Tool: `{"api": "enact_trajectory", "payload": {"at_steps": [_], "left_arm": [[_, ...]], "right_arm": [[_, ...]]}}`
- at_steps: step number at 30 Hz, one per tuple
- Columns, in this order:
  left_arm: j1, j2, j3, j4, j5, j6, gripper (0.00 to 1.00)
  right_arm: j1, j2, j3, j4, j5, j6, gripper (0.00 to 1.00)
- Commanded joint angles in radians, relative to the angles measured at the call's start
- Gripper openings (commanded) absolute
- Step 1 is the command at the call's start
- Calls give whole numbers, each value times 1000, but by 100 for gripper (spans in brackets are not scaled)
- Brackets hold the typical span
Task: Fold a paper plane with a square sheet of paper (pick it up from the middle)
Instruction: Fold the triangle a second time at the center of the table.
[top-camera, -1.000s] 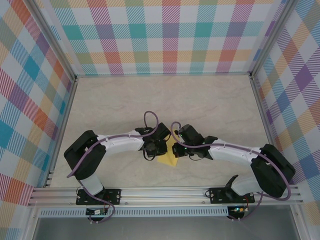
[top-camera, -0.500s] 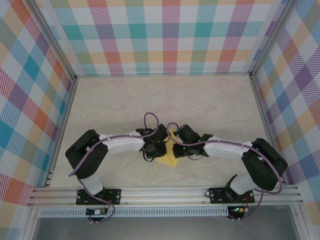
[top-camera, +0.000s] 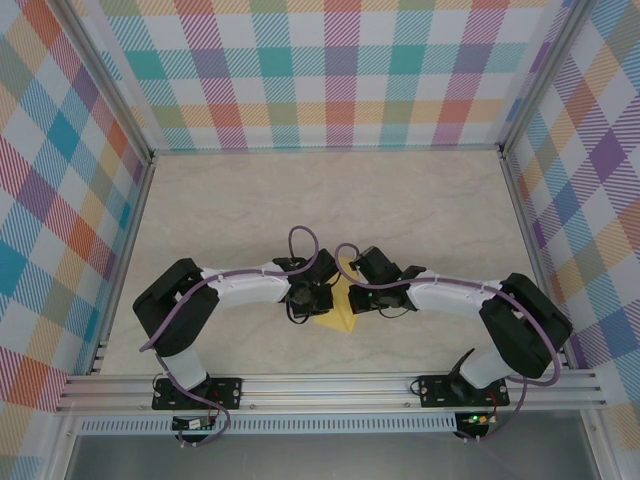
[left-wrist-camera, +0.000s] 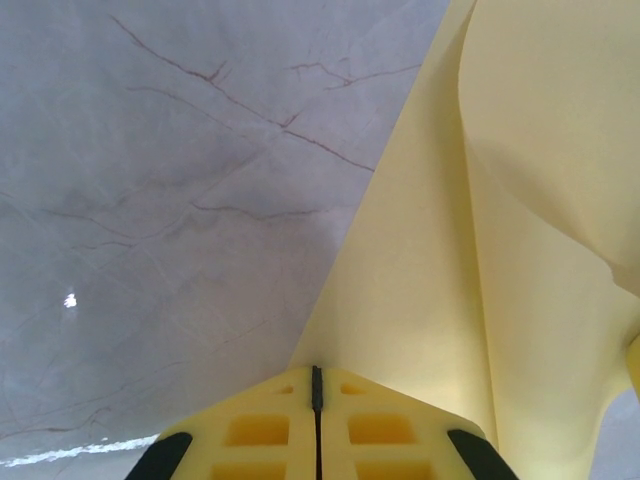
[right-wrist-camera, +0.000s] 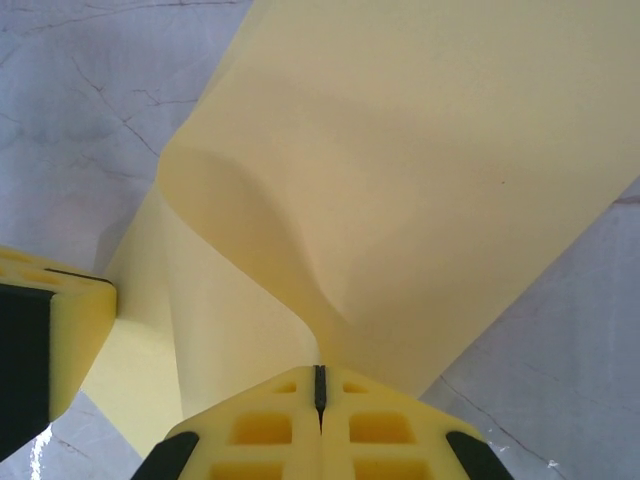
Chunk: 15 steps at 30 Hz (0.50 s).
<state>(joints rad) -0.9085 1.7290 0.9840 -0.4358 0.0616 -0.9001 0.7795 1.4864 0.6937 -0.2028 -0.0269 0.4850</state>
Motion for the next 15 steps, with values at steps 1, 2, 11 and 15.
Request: {"api": "enact_trajectory", "payload": {"at_steps": [1, 2, 11, 15], "left_arm": [[-3, 22, -31, 0, 4, 7, 6], [-2, 22, -31, -1, 2, 7, 6], [-3, 35, -22, -5, 4, 11, 6], [-3, 37, -20, -4, 7, 12, 6]], "right_arm": [[-8, 15, 10, 0, 6, -24, 4], [-8, 18, 14, -3, 7, -25, 4], [-10, 18, 18, -29, 25, -31, 4], [-10, 15, 13, -19, 25, -32, 5]]}}
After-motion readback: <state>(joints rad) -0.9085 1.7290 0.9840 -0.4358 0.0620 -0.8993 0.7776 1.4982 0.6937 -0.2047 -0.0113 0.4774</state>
